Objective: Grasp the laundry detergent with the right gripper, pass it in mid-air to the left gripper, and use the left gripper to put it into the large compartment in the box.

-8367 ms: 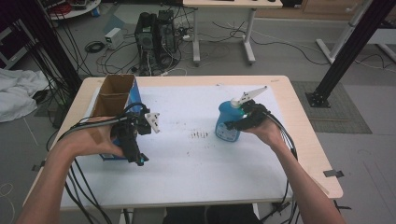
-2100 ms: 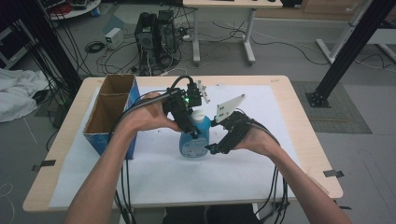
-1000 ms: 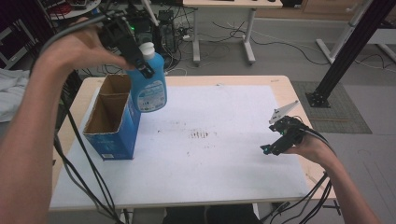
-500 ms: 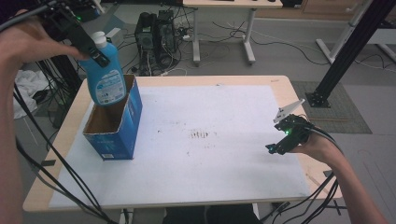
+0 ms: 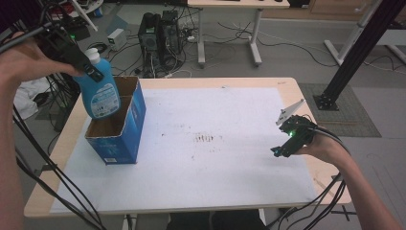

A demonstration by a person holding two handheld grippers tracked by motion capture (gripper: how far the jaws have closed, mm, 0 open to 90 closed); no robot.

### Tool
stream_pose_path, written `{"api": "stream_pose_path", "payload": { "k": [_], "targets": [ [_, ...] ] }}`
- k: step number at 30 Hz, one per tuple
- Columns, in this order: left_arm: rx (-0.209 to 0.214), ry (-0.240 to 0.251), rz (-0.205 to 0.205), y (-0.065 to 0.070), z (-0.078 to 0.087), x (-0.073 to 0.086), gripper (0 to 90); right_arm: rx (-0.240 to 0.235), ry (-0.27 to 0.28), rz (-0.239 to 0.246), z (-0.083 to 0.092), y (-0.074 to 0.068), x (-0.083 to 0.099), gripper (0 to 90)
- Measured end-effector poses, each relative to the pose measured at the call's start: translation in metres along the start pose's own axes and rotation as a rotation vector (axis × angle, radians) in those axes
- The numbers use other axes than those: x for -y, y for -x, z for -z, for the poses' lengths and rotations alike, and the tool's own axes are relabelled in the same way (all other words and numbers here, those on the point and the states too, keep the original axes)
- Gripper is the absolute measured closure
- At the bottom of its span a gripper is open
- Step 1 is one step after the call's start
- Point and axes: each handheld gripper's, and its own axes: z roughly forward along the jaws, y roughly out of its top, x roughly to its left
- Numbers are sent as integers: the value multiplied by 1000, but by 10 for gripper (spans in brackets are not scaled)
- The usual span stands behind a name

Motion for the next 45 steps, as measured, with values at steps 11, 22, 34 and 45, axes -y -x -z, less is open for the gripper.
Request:
{"api": "stream_pose_path", "payload": {
  "k": [11,22,34,45],
  "targets": [
    [32,-20,14,-2,-39,6,373,-2,-9,15,-4,-2,2,121],
    [51,-66,-14,-3,-77,15,373,6,-25,-12,-6,-5,0,121],
    [75,-99,-47,-6,-109,27,373,20,-34,-8,-11,-8,0,121],
    [96,-120,-85,-9,-132,36,373,20,-42,-13,-15,-11,2,121]
  ]
}}
